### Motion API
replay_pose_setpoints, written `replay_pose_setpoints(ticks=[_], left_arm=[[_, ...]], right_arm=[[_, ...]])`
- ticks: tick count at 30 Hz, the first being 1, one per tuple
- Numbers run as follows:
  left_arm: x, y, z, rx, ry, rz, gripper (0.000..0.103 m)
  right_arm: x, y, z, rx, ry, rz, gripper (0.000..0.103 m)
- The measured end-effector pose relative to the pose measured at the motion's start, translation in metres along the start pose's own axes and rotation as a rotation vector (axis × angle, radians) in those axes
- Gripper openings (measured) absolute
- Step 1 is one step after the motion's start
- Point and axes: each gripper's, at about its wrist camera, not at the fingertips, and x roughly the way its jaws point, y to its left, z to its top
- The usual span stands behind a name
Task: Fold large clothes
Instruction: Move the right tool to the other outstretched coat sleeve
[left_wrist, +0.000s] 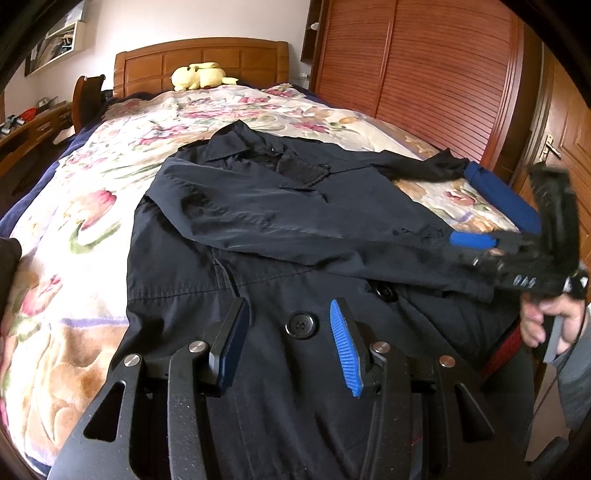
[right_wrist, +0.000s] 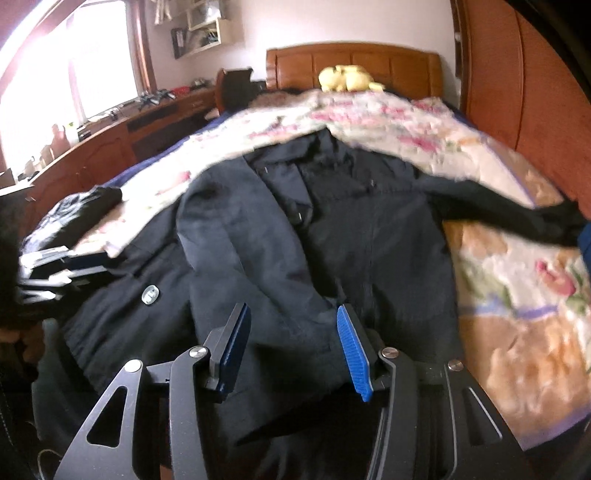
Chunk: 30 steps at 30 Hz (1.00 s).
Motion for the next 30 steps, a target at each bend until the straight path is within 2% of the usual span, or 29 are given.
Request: replay_pose_setpoints(ticks=[7,10,15,23,27,29,30], left_arm=[[0.014,-0.008,0.012,0.007,-0.004,-0.008,0.047],[0.027,-0.016,0.023,0.025,-0.004,-0.014,0.047],[0.049,-0.027,0.042,0.049,-0.002,-0.013,0.047],[0.084,-0.031,0.069,0.040,0.012,-0.010,0.047],[0.099,-0.033,0.079,0.046,0.015,-0.009,0.047],[0.106,-0.034,0.084,0.048,0.012,-0.009,0.047],[0.110,-0.034,0.088,0.049,0.011,-0.011,0.047]], right_arm=[[0.023,0.003,-0.027,0.006,0.053,0.013,0.050],[0.027,0.001,-0.028,-0.012,0.038,0.005,0.050],[0.026,-0.009,-0.029,-0.002,0.031,0.044,0.052],[0.016,-0.019,-0.022,0.029,0.039,0.072,0.054],[0.000,-0.035,-0.008,0.033,0.002,0.070,0.060],[-0.003,-0.049,0.000,0.033,-0.016,0.018,0.070],[-0.004,-0.059,0.005,0.039,-0.022,-0.004,0.071]])
